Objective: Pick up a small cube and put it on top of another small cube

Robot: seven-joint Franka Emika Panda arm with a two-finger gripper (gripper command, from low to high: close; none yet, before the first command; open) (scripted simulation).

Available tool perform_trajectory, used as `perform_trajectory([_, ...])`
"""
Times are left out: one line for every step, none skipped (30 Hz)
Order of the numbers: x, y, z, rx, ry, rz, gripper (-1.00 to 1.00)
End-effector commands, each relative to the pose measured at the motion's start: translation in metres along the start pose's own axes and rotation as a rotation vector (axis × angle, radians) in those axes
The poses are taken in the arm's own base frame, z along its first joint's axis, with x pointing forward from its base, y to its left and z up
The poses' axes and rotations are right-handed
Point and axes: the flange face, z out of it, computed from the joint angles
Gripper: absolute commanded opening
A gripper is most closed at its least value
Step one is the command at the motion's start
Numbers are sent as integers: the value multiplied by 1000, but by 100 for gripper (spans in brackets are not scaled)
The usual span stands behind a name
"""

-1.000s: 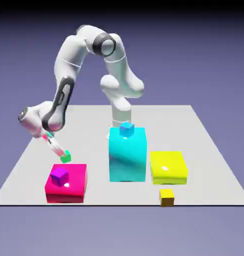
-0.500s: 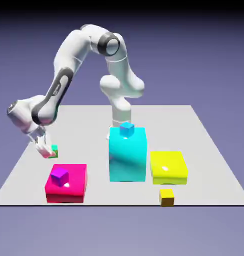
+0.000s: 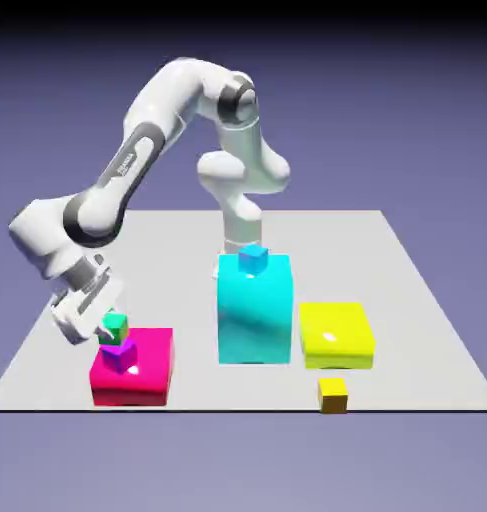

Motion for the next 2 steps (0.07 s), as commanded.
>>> perform_trajectory([-3, 2, -23, -1, -1, -1, 100])
perform_trajectory([-6, 4, -46, 0, -1, -1, 100])
